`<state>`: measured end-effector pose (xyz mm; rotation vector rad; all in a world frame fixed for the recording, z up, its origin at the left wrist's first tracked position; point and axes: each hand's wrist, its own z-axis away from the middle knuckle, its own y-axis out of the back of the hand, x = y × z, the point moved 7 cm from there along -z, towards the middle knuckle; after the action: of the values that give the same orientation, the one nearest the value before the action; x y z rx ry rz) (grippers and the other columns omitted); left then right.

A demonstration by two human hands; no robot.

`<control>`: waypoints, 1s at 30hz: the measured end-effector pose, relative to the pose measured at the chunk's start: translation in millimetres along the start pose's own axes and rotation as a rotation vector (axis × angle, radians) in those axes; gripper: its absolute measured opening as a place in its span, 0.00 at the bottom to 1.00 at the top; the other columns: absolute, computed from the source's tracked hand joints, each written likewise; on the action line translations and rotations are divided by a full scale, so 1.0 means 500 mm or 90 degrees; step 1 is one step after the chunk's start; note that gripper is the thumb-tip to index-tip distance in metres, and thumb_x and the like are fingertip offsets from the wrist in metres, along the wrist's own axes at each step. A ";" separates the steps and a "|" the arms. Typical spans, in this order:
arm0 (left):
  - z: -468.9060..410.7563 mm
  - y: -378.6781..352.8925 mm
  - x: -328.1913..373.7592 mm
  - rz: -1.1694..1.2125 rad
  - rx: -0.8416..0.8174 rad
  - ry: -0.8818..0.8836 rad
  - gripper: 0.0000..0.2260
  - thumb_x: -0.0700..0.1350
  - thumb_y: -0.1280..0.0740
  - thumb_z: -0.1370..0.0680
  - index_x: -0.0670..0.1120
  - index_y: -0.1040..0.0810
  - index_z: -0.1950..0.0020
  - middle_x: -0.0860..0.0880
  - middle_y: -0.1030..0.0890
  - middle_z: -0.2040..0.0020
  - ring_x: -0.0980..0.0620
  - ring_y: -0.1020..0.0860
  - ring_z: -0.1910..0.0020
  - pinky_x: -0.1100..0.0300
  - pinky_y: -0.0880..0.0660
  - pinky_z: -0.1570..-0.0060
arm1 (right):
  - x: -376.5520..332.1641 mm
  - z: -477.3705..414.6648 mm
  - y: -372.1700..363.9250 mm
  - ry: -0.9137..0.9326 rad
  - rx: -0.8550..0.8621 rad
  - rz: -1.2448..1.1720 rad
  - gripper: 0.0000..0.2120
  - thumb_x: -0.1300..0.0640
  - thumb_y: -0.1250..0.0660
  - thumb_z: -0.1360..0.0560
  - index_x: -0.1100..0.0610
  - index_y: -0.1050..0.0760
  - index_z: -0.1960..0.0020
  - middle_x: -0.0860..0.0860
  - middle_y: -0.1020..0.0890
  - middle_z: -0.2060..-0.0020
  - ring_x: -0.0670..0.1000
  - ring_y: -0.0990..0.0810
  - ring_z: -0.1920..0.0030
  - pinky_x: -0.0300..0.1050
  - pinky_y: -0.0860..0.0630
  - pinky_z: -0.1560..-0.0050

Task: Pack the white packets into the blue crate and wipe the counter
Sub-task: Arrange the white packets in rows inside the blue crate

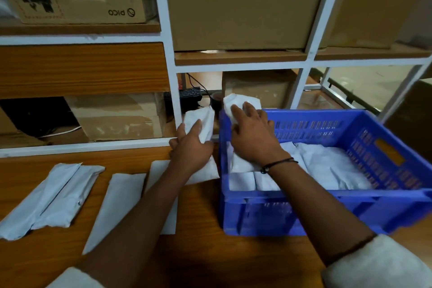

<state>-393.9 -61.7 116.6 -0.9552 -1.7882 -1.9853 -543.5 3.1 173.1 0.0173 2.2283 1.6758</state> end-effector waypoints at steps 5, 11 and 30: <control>-0.003 -0.060 0.099 -0.009 -0.017 -0.019 0.30 0.52 0.35 0.19 0.57 0.43 0.19 0.48 0.51 0.18 0.39 0.48 0.21 0.45 0.45 0.25 | 0.146 -0.001 0.014 -0.049 -0.033 0.001 0.24 0.54 0.39 0.21 0.51 0.37 0.26 0.57 0.38 0.25 0.65 0.37 0.31 0.63 0.38 0.34; -0.011 -0.130 0.196 -0.058 -0.036 -0.030 0.30 0.53 0.36 0.19 0.58 0.44 0.19 0.46 0.52 0.18 0.38 0.49 0.21 0.44 0.47 0.24 | 0.270 0.003 -0.003 -0.040 -0.145 0.018 0.24 0.54 0.39 0.22 0.51 0.35 0.26 0.56 0.36 0.26 0.64 0.36 0.30 0.62 0.37 0.34; -0.043 -0.323 0.167 -0.389 -0.121 0.041 0.30 0.57 0.44 0.17 0.47 0.48 0.18 0.46 0.57 0.17 0.37 0.56 0.20 0.41 0.52 0.23 | 0.350 0.017 -0.063 -0.003 -0.262 -0.043 0.23 0.54 0.38 0.24 0.51 0.34 0.30 0.55 0.30 0.34 0.63 0.33 0.32 0.59 0.37 0.34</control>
<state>-561.7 -36.3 48.1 -0.3987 -2.0524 -2.5433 -698.9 39.4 94.6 -0.1554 1.8186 2.0562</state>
